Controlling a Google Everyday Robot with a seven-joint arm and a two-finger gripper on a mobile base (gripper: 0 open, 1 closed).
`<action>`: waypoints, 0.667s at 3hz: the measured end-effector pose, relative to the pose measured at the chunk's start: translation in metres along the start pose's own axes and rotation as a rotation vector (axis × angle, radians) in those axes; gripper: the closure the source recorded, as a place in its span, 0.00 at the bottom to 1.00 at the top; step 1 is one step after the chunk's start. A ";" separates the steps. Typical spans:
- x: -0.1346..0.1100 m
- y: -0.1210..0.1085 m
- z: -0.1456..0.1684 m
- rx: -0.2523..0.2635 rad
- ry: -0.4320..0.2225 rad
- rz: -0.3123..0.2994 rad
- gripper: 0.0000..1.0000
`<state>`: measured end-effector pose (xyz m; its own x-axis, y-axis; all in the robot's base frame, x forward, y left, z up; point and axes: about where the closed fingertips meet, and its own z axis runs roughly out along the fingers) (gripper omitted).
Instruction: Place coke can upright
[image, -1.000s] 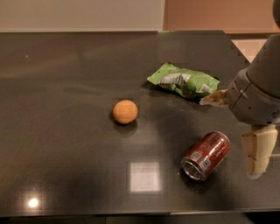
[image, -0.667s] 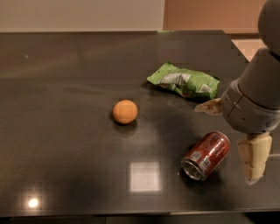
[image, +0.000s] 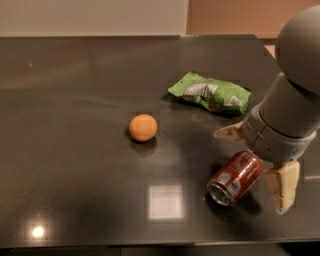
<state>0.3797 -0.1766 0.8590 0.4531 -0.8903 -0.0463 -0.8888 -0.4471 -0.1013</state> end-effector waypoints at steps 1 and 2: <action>-0.007 0.000 0.007 -0.030 -0.003 -0.077 0.00; -0.012 0.000 0.014 -0.067 -0.007 -0.132 0.18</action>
Offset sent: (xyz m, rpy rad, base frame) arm -0.0076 0.0159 -0.0225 -0.0537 0.1018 0.2041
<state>0.3752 -0.1650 0.8459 0.5666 -0.8228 -0.0440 -0.8239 -0.5652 -0.0407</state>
